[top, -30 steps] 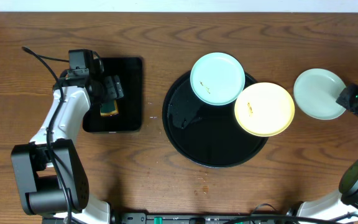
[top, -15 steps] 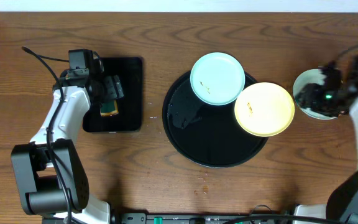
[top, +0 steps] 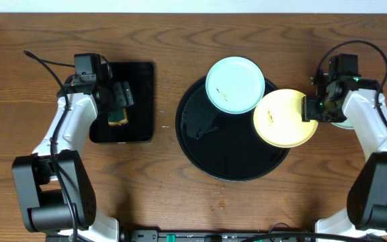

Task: Clean dirty plates on tray and stack at the side
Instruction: 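Set the blue plate on the table right and reach toward yellow plate, then pull the yellow plate toward the round tray's center with the right gripper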

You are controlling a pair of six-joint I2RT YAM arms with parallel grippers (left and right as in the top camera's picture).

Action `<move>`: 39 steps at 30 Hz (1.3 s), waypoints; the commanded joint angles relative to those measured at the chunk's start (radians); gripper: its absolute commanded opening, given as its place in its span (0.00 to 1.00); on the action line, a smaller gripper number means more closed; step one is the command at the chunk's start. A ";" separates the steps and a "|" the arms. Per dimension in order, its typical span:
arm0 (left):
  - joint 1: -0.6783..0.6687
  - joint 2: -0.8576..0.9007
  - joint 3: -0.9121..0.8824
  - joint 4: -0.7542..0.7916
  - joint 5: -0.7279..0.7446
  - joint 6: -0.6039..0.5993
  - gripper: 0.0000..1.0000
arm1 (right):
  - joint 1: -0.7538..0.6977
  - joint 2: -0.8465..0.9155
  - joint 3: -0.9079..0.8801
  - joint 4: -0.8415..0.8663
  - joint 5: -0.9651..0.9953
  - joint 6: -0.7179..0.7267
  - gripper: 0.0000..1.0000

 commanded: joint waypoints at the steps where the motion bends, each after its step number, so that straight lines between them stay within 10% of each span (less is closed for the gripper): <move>1: -0.001 0.010 -0.004 -0.002 -0.006 0.002 0.87 | 0.002 0.021 -0.006 0.008 0.025 -0.014 0.62; 15: -0.001 0.010 -0.004 -0.002 -0.006 0.002 0.87 | 0.002 0.022 -0.103 0.106 0.023 -0.012 0.45; 20: -0.001 0.010 -0.004 -0.002 -0.006 0.002 0.87 | 0.002 0.018 -0.115 0.134 0.019 -0.012 0.01; 39: -0.001 0.010 -0.004 -0.002 -0.006 0.003 0.87 | 0.055 -0.051 -0.137 -0.069 -0.188 0.193 0.01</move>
